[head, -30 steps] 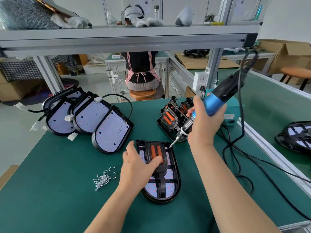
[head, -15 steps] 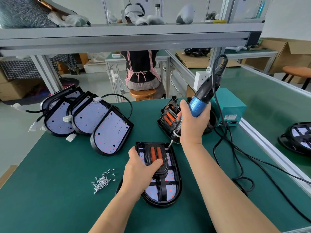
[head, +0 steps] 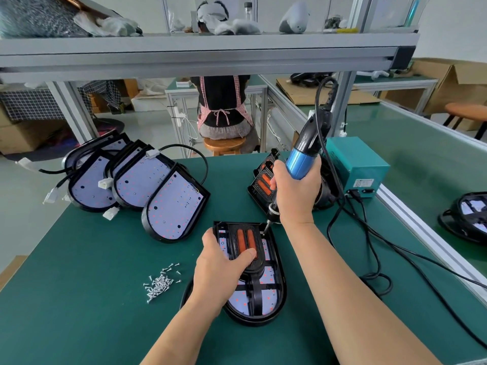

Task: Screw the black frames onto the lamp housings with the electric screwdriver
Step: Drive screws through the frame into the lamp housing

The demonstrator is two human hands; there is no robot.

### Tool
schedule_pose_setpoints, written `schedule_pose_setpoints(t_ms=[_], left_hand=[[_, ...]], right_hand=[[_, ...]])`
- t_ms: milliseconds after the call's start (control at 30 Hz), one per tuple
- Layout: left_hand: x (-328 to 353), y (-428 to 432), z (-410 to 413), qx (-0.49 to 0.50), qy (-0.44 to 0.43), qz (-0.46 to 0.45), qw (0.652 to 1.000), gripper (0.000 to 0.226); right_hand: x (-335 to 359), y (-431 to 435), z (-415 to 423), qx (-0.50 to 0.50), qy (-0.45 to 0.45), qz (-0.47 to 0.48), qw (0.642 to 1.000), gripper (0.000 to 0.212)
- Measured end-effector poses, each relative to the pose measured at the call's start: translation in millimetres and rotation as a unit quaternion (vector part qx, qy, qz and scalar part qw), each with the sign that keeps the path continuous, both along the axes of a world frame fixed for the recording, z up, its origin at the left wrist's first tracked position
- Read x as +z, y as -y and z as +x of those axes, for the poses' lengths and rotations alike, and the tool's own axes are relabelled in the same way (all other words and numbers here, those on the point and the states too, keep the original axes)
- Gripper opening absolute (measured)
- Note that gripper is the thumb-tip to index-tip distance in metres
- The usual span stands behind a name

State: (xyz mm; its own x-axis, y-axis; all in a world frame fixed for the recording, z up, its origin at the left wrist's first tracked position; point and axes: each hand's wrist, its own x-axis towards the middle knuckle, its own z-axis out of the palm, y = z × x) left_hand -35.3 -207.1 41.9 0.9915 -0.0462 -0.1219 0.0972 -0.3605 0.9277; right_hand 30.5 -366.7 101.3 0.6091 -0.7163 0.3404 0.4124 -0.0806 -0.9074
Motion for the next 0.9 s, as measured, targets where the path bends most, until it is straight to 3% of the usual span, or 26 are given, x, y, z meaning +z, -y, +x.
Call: schedule_pose_setpoints(t_ms=[333, 467, 700, 900], left_hand=[[-3.9, -0.1, 1.5, 0.005, -0.012, -0.007, 1.0, 0.059], [-2.6, 0.3, 0.9, -0.002, -0.019, -0.008, 1.0, 0.062], [-0.5, 5.1, -0.5, -0.04, -0.033, -0.017, 0.999, 0.067], [-1.5, 7.3, -8.5, -0.037, -0.039, -0.031, 0.998, 0.073]], right_hand=[[5.4, -6.8, -3.1, 0.132, -0.026, -0.021, 0.991, 0.02], [10.1, -2.8, -12.9, 0.171, -0.019, -0.006, 0.985, 0.031], [14.3, 2.5, -36.6, 0.154, -0.011, -0.043, 0.987, 0.018], [23.9, 7.8, -49.0, 0.162, 0.014, -0.027, 0.986, 0.027]])
